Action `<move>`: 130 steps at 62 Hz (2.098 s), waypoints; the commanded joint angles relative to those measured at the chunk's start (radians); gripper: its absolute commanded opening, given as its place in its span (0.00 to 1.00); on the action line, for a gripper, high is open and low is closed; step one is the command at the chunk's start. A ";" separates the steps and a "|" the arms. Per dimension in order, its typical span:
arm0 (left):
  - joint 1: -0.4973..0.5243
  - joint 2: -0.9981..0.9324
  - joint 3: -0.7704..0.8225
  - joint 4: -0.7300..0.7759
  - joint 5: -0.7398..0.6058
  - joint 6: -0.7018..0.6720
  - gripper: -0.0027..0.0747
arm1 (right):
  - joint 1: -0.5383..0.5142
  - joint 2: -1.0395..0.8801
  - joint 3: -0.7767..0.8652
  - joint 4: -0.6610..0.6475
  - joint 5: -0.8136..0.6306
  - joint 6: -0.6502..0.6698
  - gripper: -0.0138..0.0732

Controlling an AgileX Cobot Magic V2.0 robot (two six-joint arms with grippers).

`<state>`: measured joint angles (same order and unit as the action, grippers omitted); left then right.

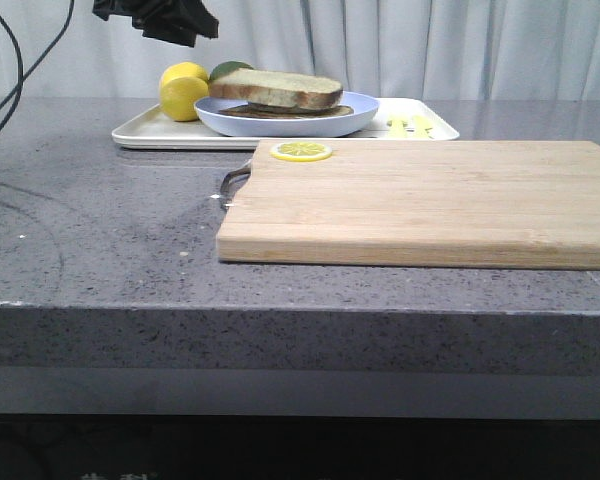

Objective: Place bread and move sandwich to tray

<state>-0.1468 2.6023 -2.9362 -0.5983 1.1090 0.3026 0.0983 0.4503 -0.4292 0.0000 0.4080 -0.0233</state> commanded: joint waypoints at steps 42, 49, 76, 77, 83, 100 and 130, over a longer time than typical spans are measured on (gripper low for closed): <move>-0.013 -0.232 -0.120 -0.433 0.170 -0.318 0.01 | -0.005 0.003 -0.026 0.000 -0.092 -0.003 0.03; -0.049 -0.294 -0.120 -0.434 0.170 -0.319 0.01 | -0.005 0.003 -0.026 0.000 -0.092 -0.003 0.03; -0.276 -0.590 0.110 0.182 0.170 -0.338 0.01 | -0.005 0.003 -0.026 0.000 -0.092 -0.003 0.03; -0.283 -0.611 0.151 0.217 0.170 -0.338 0.01 | -0.005 0.003 -0.026 0.000 -0.092 -0.003 0.03; -0.333 -0.714 0.379 0.362 0.170 -0.338 0.01 | -0.005 0.003 -0.026 0.000 -0.092 -0.003 0.03; -0.346 -0.961 0.886 0.636 0.161 -0.374 0.01 | -0.005 0.003 -0.026 0.000 -0.091 -0.003 0.03; -0.071 -1.461 1.486 0.815 -0.010 -0.437 0.01 | -0.005 0.003 -0.026 0.000 -0.091 -0.003 0.03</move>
<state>-0.2677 1.2606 -1.5066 0.2007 1.1980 -0.1217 0.0983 0.4503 -0.4269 0.0000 0.3999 -0.0233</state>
